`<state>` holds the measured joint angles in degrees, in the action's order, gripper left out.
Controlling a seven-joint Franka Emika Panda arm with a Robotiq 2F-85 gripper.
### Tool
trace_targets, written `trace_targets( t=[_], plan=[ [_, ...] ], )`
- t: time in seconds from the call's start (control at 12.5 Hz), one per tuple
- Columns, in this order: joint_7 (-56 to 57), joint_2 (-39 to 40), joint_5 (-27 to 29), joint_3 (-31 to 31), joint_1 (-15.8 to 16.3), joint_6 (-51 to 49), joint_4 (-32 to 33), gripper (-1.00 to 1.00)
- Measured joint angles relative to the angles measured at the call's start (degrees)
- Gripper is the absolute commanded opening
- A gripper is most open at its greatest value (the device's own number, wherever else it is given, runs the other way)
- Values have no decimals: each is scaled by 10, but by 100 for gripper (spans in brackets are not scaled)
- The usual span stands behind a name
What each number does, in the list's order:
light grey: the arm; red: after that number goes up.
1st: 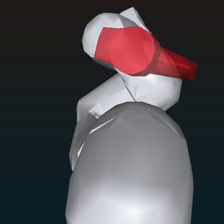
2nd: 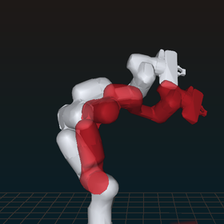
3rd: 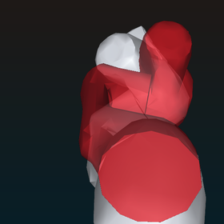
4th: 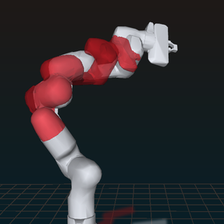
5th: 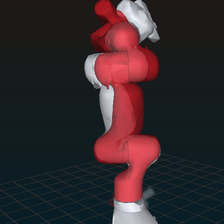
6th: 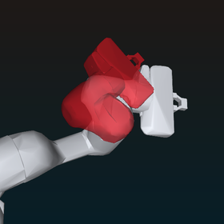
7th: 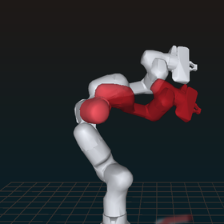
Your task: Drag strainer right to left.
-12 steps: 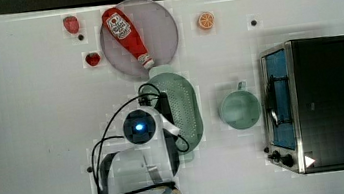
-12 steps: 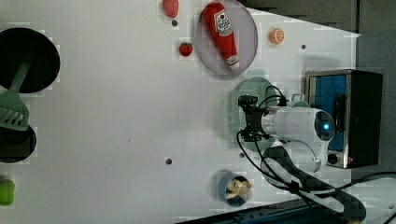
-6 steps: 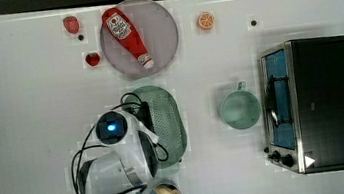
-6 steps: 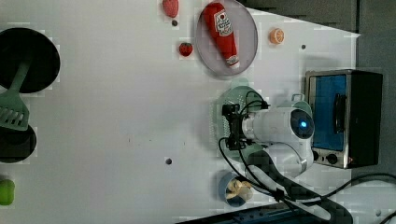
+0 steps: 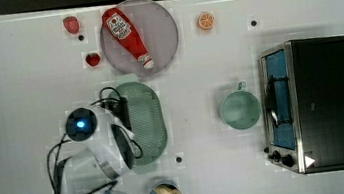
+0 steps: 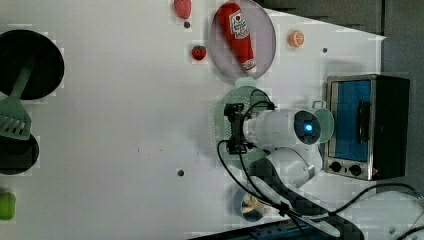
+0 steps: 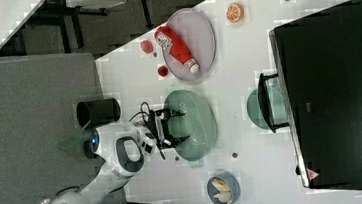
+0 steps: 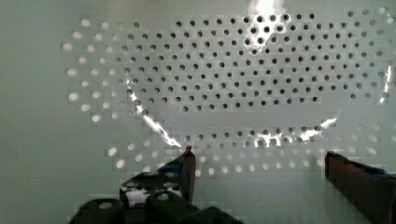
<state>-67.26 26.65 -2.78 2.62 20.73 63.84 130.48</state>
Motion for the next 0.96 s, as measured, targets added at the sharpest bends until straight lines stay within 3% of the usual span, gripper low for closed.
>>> trace_targets(
  t=[0.16,0.48,0.72,0.96],
  plan=[
    [-24,26,-2,19,9,-6,-40,100],
    [-43,38,31,22,55,-31,-51,100],
    [-53,57,49,20,67,-38,-94,100],
    [-54,81,100,27,75,-44,-135,100]
  ],
)
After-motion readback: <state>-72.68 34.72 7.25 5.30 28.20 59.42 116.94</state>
